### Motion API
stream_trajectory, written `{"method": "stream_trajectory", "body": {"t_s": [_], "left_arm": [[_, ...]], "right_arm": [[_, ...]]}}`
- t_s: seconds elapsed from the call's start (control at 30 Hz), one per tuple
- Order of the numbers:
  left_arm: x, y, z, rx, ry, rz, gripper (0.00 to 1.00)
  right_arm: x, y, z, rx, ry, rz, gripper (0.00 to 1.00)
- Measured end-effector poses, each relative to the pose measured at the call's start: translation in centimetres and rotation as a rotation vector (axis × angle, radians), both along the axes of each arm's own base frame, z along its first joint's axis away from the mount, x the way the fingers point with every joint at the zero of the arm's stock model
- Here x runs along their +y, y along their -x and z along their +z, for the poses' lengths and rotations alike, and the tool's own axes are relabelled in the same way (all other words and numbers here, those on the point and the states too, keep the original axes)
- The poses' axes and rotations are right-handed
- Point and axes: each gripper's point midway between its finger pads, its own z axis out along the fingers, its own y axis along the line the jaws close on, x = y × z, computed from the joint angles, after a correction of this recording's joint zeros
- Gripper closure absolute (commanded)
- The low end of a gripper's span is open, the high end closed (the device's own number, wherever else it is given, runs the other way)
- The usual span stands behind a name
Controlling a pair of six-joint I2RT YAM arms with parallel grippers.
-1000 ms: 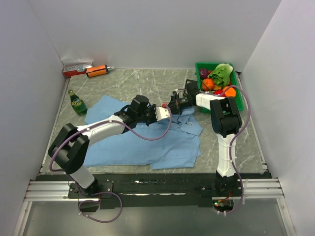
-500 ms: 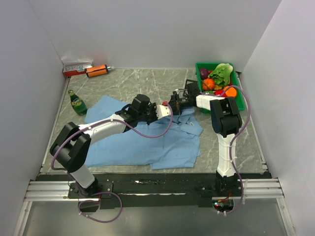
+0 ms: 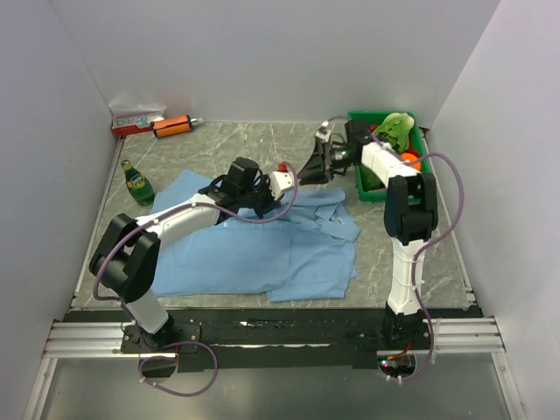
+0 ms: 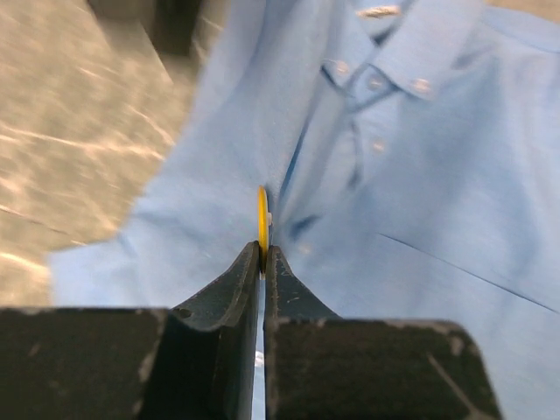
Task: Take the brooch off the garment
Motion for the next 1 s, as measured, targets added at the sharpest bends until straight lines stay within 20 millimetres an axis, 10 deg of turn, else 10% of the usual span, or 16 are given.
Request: {"method": "stream_trajectory", "body": {"t_s": [0.2,0.57,1.0], "left_arm": [[1.0,1.6,-0.9,0.163,0.044,-0.016,0.99],[2.6,1.7,-0.9,0.388,0.148,-0.025,0.99],[1.9,1.2,-0.7,0.545,0.244,-0.097,0.99]], "right_arm": [[-3.2,-0.8,2.0,-0.349,0.110,-0.002,0.51],[-1.3,7.7,-1.3,-0.945,0.391,0.246,0.50],[0.1,5.4,-2.1,-1.189,0.489,0.279,0.46]]}}
